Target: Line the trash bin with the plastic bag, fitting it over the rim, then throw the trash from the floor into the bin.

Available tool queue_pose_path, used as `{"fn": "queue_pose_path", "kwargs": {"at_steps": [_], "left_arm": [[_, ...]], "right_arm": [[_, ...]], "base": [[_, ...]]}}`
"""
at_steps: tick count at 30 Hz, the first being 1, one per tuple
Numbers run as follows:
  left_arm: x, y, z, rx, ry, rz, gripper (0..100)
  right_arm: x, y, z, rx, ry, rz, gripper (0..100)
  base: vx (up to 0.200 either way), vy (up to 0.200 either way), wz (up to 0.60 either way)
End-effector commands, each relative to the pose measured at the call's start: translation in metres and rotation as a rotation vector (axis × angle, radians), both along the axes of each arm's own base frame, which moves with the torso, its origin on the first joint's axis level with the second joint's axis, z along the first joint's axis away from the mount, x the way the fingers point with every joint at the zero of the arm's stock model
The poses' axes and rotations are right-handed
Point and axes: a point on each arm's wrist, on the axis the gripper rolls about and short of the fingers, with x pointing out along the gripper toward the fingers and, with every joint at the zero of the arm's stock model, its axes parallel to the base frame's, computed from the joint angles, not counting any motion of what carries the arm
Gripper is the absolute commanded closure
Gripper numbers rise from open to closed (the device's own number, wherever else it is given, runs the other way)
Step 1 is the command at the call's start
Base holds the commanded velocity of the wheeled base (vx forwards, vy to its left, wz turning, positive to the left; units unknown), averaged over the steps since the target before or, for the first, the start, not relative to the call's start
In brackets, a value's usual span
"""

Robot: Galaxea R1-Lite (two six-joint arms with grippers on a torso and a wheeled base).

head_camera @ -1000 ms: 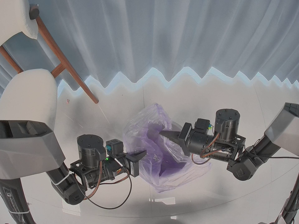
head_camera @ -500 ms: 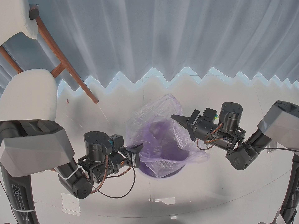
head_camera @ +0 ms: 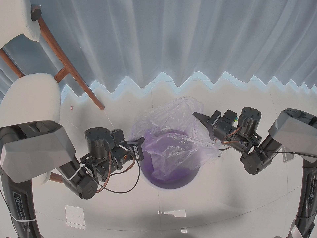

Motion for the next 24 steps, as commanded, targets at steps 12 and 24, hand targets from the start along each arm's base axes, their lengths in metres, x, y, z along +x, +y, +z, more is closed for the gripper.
{"fn": "queue_pose_path", "kwargs": {"at_steps": [12,24], "left_arm": [[0.008,0.004,0.003,0.007,-0.004,0.058,100],[0.006,0.008,0.019,0.016,-0.056,0.107,100]], "right_arm": [[0.018,-0.027,-0.015,0.007,-0.012,-0.072,100],[-0.024,-0.014,0.042,-0.008,-0.036,0.0,0]], "base": [[0.0,0.0,0.0],[0.0,0.0,0.0]]}}
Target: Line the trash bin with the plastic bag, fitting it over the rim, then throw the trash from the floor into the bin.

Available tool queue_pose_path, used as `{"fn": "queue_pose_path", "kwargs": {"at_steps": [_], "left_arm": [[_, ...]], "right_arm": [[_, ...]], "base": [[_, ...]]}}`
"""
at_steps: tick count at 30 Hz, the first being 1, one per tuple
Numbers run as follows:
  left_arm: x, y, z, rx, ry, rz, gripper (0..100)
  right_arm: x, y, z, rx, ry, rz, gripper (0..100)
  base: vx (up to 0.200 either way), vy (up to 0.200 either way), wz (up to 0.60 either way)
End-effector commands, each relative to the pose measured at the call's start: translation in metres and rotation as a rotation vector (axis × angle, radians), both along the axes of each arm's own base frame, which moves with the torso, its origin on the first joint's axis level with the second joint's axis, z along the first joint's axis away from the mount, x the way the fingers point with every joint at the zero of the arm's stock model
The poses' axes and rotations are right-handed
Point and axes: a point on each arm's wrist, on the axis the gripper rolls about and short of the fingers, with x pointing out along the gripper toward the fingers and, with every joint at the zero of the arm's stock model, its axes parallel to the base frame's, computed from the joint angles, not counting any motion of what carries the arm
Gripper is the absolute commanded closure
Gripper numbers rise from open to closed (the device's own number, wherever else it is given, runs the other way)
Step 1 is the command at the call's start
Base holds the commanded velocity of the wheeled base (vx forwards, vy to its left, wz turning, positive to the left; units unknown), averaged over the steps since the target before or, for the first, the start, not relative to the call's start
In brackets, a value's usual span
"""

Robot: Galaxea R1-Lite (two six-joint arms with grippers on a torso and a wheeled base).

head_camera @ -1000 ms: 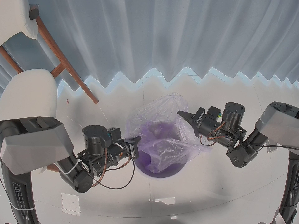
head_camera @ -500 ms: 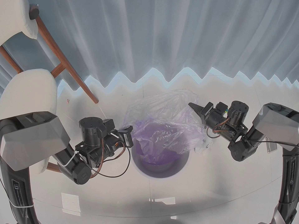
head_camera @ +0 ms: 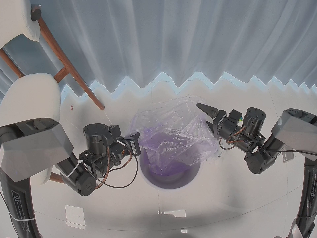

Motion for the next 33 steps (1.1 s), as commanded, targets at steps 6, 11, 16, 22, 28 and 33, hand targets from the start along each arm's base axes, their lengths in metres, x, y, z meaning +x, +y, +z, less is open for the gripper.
{"fn": "queue_pose_path", "kwargs": {"at_steps": [6,11,16,22,28,33], "left_arm": [[-0.004,0.006,0.014,0.06,-0.062,0.053,100],[-0.006,0.004,0.015,0.065,-0.068,0.047,100],[-0.016,0.006,0.021,0.067,-0.066,0.035,100],[-0.024,0.011,0.018,0.127,-0.063,0.008,100],[-0.026,0.01,0.016,0.139,-0.066,0.003,100],[-0.027,0.01,0.021,0.132,-0.08,0.003,100]], "right_arm": [[-0.042,-0.014,0.074,-0.176,0.059,-0.002,0],[-0.056,-0.025,0.074,-0.342,0.136,0.004,0],[-0.062,-0.017,0.067,-0.379,0.206,0.047,0],[-0.067,0.007,0.045,-0.394,0.257,0.129,0],[-0.077,0.023,0.035,-0.41,0.294,0.186,0],[-0.077,0.023,0.029,-0.416,0.314,0.188,0]], "base": [[0.0,0.0,0.0],[0.0,0.0,0.0],[0.0,0.0,0.0],[0.0,0.0,0.0],[0.0,0.0,0.0],[0.0,0.0,0.0]]}}
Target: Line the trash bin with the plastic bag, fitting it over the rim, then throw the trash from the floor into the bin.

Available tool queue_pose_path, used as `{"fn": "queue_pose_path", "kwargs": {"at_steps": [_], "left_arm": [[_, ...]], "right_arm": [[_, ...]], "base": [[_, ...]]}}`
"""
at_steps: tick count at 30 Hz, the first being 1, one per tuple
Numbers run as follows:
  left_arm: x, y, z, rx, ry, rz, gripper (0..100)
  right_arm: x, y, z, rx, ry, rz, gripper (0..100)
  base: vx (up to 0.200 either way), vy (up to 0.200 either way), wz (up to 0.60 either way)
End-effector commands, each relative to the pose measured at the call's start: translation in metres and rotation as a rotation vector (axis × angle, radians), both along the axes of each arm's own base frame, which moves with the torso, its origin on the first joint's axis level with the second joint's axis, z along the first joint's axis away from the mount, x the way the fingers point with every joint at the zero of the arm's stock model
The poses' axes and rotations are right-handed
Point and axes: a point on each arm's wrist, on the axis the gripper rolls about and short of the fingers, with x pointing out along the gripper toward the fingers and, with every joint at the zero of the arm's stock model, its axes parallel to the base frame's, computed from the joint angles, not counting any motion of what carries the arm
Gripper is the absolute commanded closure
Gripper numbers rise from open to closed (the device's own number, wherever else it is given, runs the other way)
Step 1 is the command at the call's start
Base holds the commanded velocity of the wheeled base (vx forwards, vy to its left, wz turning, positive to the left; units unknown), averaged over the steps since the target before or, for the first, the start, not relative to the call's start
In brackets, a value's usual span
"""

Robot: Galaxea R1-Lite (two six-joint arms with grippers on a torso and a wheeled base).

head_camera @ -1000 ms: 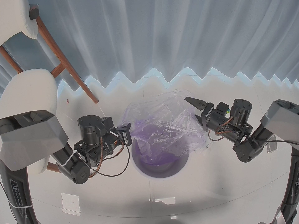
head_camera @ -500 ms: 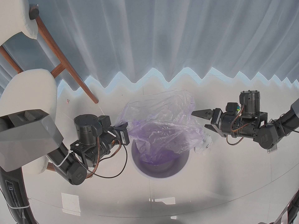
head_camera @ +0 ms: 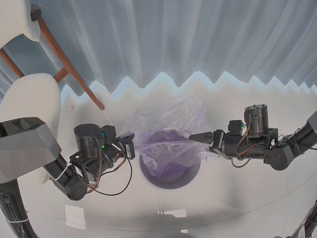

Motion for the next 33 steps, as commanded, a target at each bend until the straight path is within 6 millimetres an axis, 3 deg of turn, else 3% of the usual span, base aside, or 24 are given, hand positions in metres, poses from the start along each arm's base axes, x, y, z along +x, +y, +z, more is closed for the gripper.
{"fn": "queue_pose_path", "kwargs": {"at_steps": [1,2,13,16,24,33], "left_arm": [[-0.001,0.0,0.004,-0.004,-0.009,0.0,100],[-0.001,0.0,0.004,-0.004,-0.009,0.0,100],[0.0,0.005,0.002,0.004,0.001,0.013,100],[-0.006,0.007,-0.008,0.028,0.042,0.011,100],[-0.009,0.005,-0.024,0.077,0.075,0.006,100],[-0.013,0.006,-0.035,0.103,0.112,0.003,100]], "right_arm": [[-0.001,0.002,-0.006,-0.006,0.019,0.004,0],[-0.001,0.002,-0.006,-0.006,0.019,0.004,100],[0.003,-0.004,-0.001,-0.005,-0.004,-0.015,100],[0.008,-0.008,0.003,-0.017,-0.043,-0.048,100],[0.031,-0.046,0.009,-0.1,-0.228,-0.135,100],[0.033,-0.045,-0.004,-0.135,-0.212,-0.115,100]], "base": [[0.0,0.0,0.0],[0.0,0.0,0.0],[0.0,0.0,0.0],[0.0,0.0,0.0],[0.0,0.0,0.0],[0.0,0.0,0.0]]}}
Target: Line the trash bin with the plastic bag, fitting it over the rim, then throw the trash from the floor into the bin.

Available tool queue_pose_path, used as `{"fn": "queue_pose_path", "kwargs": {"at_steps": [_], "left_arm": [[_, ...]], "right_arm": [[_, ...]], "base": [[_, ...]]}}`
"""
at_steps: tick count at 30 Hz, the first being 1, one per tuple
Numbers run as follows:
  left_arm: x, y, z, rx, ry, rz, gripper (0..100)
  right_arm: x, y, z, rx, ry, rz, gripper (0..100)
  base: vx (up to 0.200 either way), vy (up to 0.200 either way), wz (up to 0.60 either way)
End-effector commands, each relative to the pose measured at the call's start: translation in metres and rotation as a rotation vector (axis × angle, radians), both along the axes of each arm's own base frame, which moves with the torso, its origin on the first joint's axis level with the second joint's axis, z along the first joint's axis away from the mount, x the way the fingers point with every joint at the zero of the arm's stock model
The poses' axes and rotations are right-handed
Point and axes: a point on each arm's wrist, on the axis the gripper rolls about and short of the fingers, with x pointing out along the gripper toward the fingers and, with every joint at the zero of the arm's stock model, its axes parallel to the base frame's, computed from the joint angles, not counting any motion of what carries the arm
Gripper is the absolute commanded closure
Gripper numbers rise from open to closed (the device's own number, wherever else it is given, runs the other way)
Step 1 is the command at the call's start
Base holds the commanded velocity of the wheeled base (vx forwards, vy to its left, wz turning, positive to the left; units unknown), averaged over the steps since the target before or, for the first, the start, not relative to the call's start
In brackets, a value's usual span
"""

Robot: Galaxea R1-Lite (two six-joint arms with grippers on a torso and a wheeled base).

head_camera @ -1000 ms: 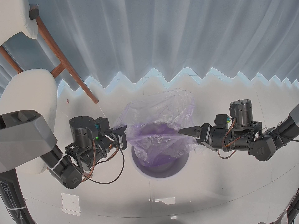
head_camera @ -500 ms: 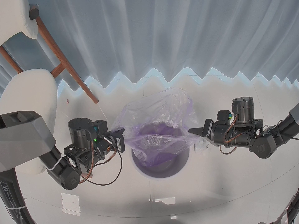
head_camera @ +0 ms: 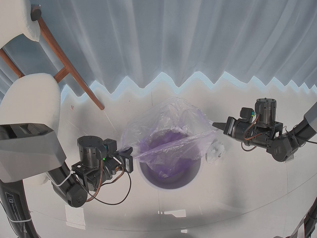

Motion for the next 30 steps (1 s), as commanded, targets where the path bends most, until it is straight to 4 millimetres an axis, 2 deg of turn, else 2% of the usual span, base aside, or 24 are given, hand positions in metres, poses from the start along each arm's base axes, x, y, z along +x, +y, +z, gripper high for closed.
{"fn": "queue_pose_path", "kwargs": {"at_steps": [1,5,18,26,30], "left_arm": [[-0.001,0.001,-0.005,0.011,0.018,0.0,100],[-0.003,0.001,-0.004,0.012,0.017,-0.001,100],[-0.01,0.007,-0.012,0.048,0.048,-0.004,100],[-0.018,0.009,-0.021,0.069,0.091,-0.015,100],[-0.021,0.01,-0.025,0.081,0.111,-0.018,100]], "right_arm": [[0.001,0.001,-0.008,-0.011,0.02,0.005,100],[-0.003,0.009,-0.012,-0.026,0.03,0.033,100],[-0.008,0.025,-0.044,-0.069,0.117,0.093,100],[-0.012,0.026,-0.051,-0.075,0.148,0.099,100],[-0.009,0.026,-0.063,-0.079,0.181,0.097,100]], "base": [[0.0,0.0,0.0],[0.0,0.0,0.0],[0.0,0.0,0.0],[0.0,0.0,0.0],[0.0,0.0,0.0]]}}
